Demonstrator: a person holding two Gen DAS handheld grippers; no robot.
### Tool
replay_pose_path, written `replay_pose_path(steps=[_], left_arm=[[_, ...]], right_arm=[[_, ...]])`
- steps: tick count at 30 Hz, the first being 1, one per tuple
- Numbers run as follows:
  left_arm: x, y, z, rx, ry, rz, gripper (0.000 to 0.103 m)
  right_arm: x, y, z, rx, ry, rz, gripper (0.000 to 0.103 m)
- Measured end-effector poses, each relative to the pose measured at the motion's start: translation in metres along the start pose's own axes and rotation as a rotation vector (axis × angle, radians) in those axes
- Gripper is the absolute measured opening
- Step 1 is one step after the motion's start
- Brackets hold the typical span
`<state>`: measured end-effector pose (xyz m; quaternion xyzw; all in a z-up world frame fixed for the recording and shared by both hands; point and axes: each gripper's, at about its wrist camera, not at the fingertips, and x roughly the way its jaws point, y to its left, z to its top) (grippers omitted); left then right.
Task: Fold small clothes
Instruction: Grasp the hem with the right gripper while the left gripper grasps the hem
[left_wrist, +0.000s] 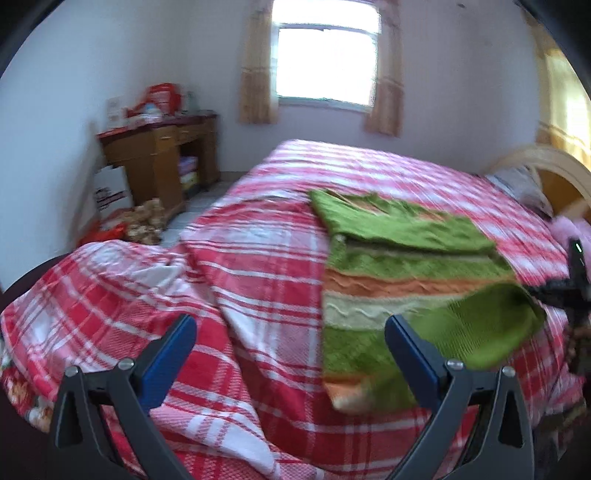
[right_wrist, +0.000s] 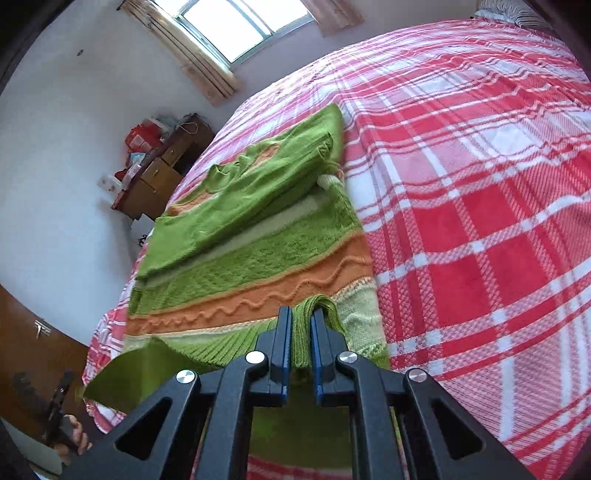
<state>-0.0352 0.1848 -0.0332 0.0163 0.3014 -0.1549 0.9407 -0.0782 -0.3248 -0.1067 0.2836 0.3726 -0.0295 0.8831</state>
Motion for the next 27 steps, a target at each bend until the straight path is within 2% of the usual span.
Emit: replay_pose_path(steps=[4,8,11,13,15,18,20,21,22,27], left_arm=[[0.014,-0.019,-0.007,0.094,0.060,-0.115,0.103],[0.036,-0.041,-0.013,0.155,0.106,-0.125,0.103],[0.057,-0.043,-0.014,0.095,0.149,-0.103,0.087],[0.070,-0.037,-0.015,0.026,0.198,-0.119,0.066],[0.081,-0.030,-0.018,-0.050,0.243,-0.128,0.055],[0.084,-0.021,-0.024,-0.129,0.248,-0.148,0.055],[0.081,-0.021,-0.025,-0.121,0.238,-0.147,0.047],[0.079,-0.023,-0.025,-0.107,0.231,-0.136,0.026],[0.078,-0.024,-0.025,-0.095,0.227,-0.123,0.014],[0.061,-0.033,-0.022,-0.031,0.151,-0.123,0.014]], right_arm=[[-0.001,0.002,0.000,-0.007,-0.009,-0.012,0.009],[-0.001,0.004,-0.002,-0.032,-0.009,-0.024,0.009],[0.000,0.007,-0.003,-0.052,-0.015,-0.038,0.009],[0.000,0.008,-0.004,-0.058,-0.017,-0.046,0.009],[0.001,0.008,-0.003,-0.059,-0.019,-0.048,0.009],[0.001,0.007,-0.004,-0.054,-0.023,-0.041,0.009],[0.001,0.006,-0.004,-0.048,-0.023,-0.035,0.009],[0.001,0.005,-0.004,-0.046,-0.023,-0.033,0.009],[0.001,0.005,-0.004,-0.046,-0.024,-0.033,0.009],[0.002,0.005,-0.004,-0.048,-0.029,-0.032,0.010]])
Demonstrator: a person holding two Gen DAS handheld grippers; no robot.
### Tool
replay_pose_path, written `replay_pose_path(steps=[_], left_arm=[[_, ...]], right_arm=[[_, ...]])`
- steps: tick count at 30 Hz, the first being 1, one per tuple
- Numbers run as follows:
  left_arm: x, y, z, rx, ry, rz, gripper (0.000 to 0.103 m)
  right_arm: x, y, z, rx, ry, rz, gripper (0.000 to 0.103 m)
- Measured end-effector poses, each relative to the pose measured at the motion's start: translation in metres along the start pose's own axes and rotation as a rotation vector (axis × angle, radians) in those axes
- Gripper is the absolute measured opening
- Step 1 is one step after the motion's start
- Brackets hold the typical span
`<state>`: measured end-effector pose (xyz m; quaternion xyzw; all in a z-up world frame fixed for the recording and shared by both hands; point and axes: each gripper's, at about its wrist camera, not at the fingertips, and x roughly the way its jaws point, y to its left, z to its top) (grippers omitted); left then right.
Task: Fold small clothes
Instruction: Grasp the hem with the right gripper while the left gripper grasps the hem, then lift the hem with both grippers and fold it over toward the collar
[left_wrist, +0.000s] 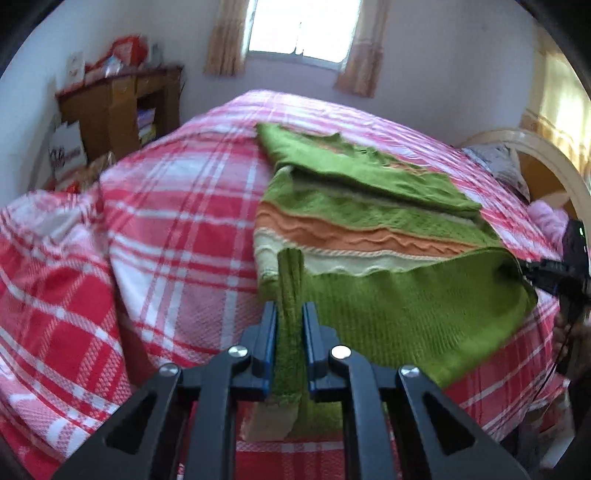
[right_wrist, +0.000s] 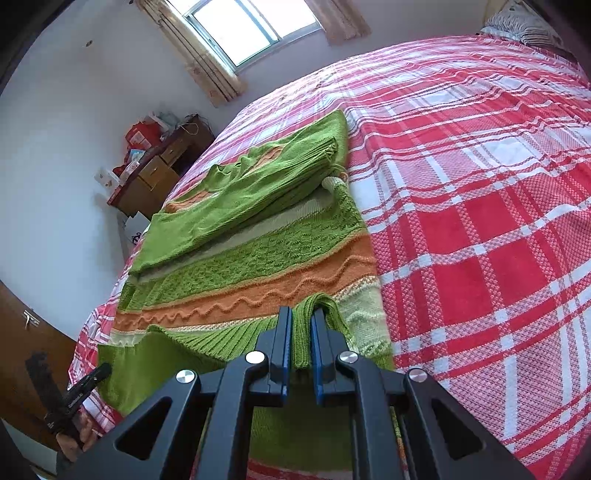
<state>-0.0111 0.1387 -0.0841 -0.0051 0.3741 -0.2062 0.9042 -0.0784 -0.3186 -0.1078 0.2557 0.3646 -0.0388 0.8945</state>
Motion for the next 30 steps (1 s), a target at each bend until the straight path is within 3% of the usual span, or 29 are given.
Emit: replay_pose_path(steps=[6,13,20,22,24,26,28,30], left_arm=[[0.000,-0.005,-0.004,0.033,-0.024,0.050,0.014],[-0.008,-0.004,0.002,0.038,-0.093,0.008,0.015],[0.009,-0.006,0.002,0.047,-0.041,0.006,0.017],[0.014,-0.005,0.000,0.037,-0.016,0.007,0.027],[0.015,-0.004,-0.002,0.030,-0.006,0.000,0.028],[0.015,-0.003,-0.005,0.009,-0.004,-0.030,0.026],[0.015,-0.002,-0.005,-0.009,-0.006,-0.047,0.008],[0.015,0.000,-0.006,-0.024,-0.007,-0.046,0.007]], right_arm=[[0.000,0.000,0.000,0.009,-0.002,0.004,0.010],[0.001,-0.001,0.000,0.017,0.001,0.008,0.010],[0.001,0.000,0.000,0.017,0.001,0.006,0.010],[0.001,0.000,0.000,0.018,0.001,0.007,0.010],[0.001,0.000,0.000,0.018,0.000,0.007,0.010],[0.001,0.000,0.000,0.018,0.000,0.007,0.010],[0.001,0.000,0.001,0.020,0.003,0.008,0.011],[0.000,0.000,0.005,0.040,0.018,0.048,0.019]])
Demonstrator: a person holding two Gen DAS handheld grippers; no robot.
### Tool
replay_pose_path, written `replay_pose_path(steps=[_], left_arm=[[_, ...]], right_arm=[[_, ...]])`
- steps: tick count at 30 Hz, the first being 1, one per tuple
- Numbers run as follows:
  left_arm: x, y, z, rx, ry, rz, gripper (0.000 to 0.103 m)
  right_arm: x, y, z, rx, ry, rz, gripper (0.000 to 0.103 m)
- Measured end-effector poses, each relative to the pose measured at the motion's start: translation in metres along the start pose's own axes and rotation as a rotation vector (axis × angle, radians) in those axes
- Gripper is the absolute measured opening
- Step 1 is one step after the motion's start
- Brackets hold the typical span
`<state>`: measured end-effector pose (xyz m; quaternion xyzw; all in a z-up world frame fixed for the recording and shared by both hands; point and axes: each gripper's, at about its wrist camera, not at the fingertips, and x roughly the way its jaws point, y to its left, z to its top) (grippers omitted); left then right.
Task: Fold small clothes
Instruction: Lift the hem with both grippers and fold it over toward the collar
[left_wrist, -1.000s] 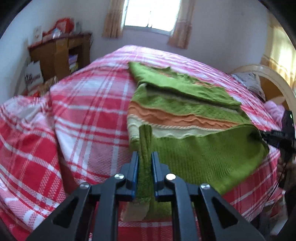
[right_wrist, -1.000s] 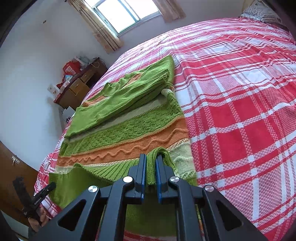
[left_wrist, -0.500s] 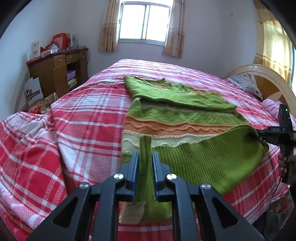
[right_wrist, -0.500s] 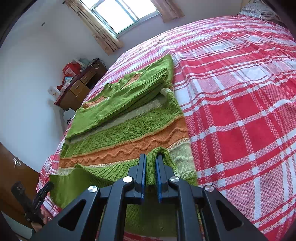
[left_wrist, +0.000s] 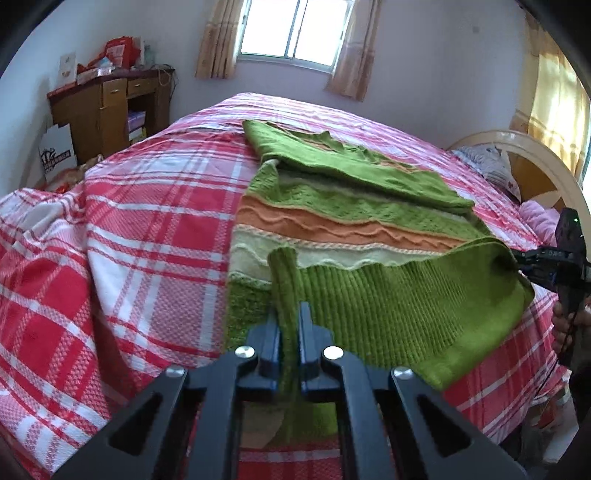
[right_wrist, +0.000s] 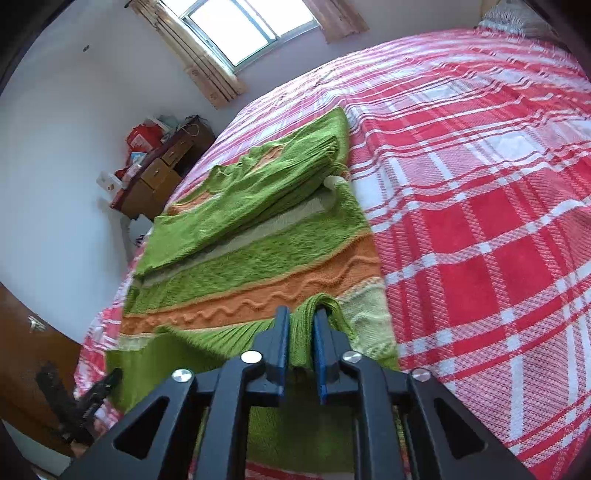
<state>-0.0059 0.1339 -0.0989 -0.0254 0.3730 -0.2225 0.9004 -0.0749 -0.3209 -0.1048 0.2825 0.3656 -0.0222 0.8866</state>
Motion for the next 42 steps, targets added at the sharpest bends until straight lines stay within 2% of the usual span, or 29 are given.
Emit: replay_pose_path(steps=[4,5,7,8,9,11,14,17,20,22,23,24,25,27,31,36,40,42], left_arm=[[0.000,0.001,-0.002,0.005,-0.006,0.019,0.006],[0.001,0.000,-0.002,0.005,-0.004,0.024,0.006],[0.001,0.001,-0.001,0.003,0.002,0.031,0.006],[0.002,0.001,0.000,-0.001,0.005,0.032,0.006],[0.002,0.002,0.000,-0.006,0.008,0.029,0.007],[0.003,0.003,0.001,-0.014,0.012,0.022,0.007],[0.003,0.003,0.002,-0.022,0.012,0.015,0.009],[0.004,0.004,0.003,-0.028,0.017,0.005,0.011],[0.004,0.007,0.004,-0.045,0.026,-0.014,0.012],[0.004,0.009,0.004,-0.051,0.024,-0.021,0.012],[0.004,0.006,0.004,-0.036,0.019,-0.011,0.012],[0.004,0.004,0.003,-0.019,0.015,0.000,0.011],[0.003,0.000,0.003,0.007,0.007,0.017,0.008],[0.000,-0.004,0.003,0.028,-0.008,0.027,0.006],[-0.014,-0.007,0.010,0.033,-0.064,0.007,0.006],[-0.024,-0.009,0.025,0.017,-0.105,0.007,0.006],[-0.017,-0.005,0.044,-0.045,-0.111,0.021,0.006],[-0.014,-0.008,0.051,-0.045,-0.117,0.038,0.006]], right_arm=[[-0.014,-0.007,0.018,0.096,-0.016,0.156,0.022],[-0.022,-0.009,0.024,0.114,-0.042,0.180,0.028],[-0.041,-0.013,0.034,0.126,-0.117,0.169,0.049],[-0.052,-0.013,0.038,0.116,-0.164,0.139,0.065],[-0.059,-0.012,0.039,0.102,-0.196,0.120,0.069],[-0.069,-0.007,0.038,0.040,-0.227,0.098,0.069],[-0.058,0.017,0.028,-0.135,-0.164,0.042,0.069],[-0.026,0.044,0.013,-0.325,-0.074,-0.052,0.069],[0.003,0.048,0.004,-0.419,-0.021,-0.128,0.069],[0.020,0.045,0.002,-0.441,0.013,-0.141,0.069],[0.028,0.044,-0.001,-0.443,0.037,-0.136,0.064],[0.034,0.045,-0.004,-0.455,0.050,-0.150,0.050],[0.035,0.049,-0.008,-0.499,0.026,-0.200,0.041],[0.032,0.057,-0.013,-0.545,0.022,-0.211,0.009],[0.010,0.068,-0.023,-0.565,-0.042,-0.233,0.009],[-0.037,0.070,-0.022,-0.466,-0.176,-0.216,0.009],[-0.046,0.081,-0.020,-0.468,-0.245,-0.262,0.009],[-0.048,0.089,-0.018,-0.486,-0.275,-0.292,0.009]])
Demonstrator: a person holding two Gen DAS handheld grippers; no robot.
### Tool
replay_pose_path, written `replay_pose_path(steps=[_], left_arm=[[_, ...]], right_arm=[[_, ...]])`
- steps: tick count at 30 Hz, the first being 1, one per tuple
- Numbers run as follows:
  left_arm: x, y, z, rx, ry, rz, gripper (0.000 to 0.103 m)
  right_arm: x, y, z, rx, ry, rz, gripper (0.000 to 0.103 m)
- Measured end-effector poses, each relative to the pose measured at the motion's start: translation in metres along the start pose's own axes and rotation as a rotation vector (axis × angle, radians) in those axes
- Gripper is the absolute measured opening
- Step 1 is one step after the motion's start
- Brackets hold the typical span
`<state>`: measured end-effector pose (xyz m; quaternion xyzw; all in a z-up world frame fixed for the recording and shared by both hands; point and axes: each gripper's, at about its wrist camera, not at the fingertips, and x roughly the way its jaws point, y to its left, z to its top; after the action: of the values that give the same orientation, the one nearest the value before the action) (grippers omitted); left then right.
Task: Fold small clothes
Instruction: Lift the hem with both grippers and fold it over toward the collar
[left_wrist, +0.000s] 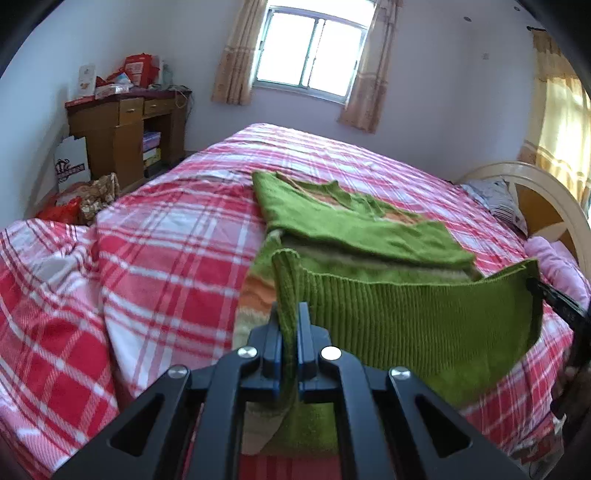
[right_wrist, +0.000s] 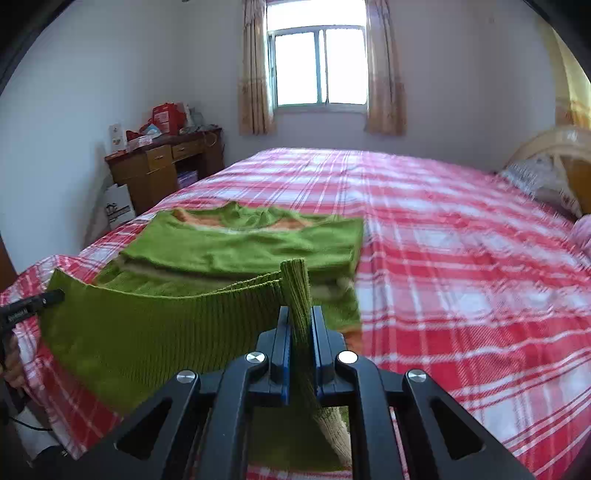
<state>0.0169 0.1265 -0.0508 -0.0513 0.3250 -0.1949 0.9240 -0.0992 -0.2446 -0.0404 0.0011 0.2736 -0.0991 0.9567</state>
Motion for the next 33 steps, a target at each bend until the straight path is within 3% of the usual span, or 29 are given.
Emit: replay_pose_path(steps=[11,33], left_arm=[[0.019,-0.010,0.049,-0.018,-0.045,0.045,0.005],[0.117,-0.003,0.123,-0.098,-0.006,0.082,0.005]], right_arm=[[0.003,0.007,0.041,-0.002,-0.101,-0.106,0.009],[0.112,-0.010,0.103,-0.012,-0.031,-0.177,0.008]])
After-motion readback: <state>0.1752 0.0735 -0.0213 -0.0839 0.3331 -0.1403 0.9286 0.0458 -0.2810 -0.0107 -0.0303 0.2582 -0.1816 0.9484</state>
